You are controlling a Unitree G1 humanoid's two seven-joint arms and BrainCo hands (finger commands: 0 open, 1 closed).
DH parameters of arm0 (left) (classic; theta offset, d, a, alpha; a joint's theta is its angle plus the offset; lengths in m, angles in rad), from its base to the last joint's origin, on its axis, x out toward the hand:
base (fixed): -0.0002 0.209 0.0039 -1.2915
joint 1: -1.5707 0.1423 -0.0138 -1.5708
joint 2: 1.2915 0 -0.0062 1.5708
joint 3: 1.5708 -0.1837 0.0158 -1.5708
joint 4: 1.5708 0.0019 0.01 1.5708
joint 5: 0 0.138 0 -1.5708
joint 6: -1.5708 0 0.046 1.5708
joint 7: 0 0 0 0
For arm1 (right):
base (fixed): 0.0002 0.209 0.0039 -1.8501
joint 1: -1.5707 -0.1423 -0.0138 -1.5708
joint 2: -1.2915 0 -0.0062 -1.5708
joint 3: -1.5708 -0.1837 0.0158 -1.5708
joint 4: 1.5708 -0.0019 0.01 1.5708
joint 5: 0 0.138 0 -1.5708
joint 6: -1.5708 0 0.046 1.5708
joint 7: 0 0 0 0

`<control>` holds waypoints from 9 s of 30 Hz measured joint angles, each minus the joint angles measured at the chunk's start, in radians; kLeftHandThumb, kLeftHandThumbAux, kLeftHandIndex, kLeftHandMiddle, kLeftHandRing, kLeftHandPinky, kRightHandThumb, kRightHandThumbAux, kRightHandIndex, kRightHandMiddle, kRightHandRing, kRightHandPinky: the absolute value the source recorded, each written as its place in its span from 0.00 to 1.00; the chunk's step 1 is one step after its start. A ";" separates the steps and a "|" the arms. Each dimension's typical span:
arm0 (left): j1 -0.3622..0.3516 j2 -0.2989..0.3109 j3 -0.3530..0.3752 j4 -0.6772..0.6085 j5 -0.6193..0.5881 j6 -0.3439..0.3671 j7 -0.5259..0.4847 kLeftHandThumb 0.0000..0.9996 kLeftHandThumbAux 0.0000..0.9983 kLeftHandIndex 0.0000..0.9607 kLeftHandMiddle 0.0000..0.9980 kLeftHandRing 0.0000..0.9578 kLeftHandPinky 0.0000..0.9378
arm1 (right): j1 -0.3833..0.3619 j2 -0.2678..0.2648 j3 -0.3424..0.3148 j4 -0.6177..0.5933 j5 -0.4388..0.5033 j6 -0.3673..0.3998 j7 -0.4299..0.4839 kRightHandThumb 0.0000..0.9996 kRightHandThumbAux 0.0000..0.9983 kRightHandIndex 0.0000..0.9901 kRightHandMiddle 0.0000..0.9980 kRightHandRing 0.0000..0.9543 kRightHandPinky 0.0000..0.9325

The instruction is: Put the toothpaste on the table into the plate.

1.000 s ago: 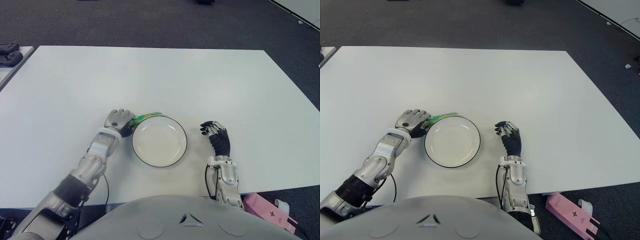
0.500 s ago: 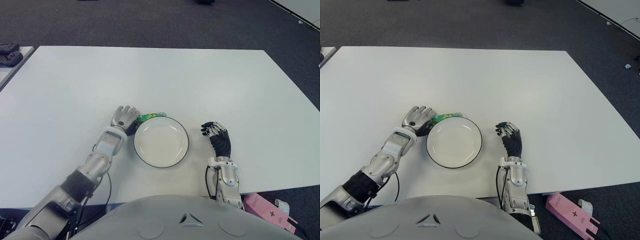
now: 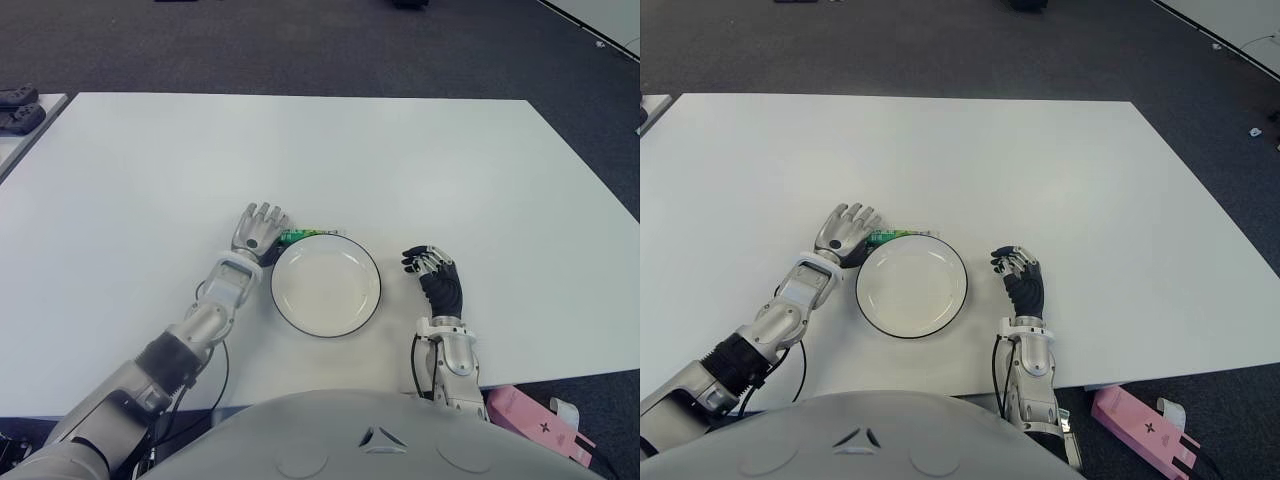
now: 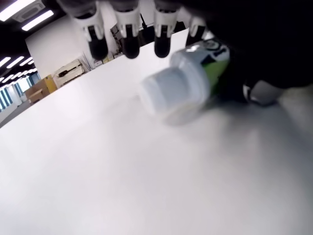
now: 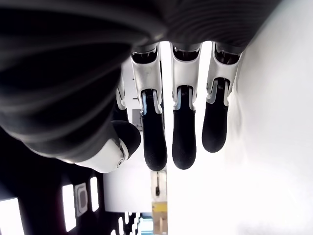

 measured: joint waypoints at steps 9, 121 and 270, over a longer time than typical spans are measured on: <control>-0.014 -0.001 -0.018 0.039 -0.001 -0.002 0.070 0.47 0.37 0.00 0.09 0.10 0.21 | 0.002 -0.002 0.000 -0.002 0.000 0.006 -0.001 0.71 0.73 0.43 0.48 0.49 0.50; 0.137 0.008 0.346 -0.349 -0.444 -0.045 0.288 0.71 0.71 0.46 0.95 0.96 0.98 | -0.056 -0.016 -0.001 0.054 0.002 -0.001 0.003 0.71 0.73 0.43 0.48 0.49 0.50; 0.075 -0.432 0.772 0.432 -1.312 -0.751 0.579 0.70 0.73 0.44 0.41 0.37 0.40 | -0.161 -0.040 -0.037 0.160 0.014 -0.015 0.031 0.71 0.73 0.43 0.49 0.49 0.49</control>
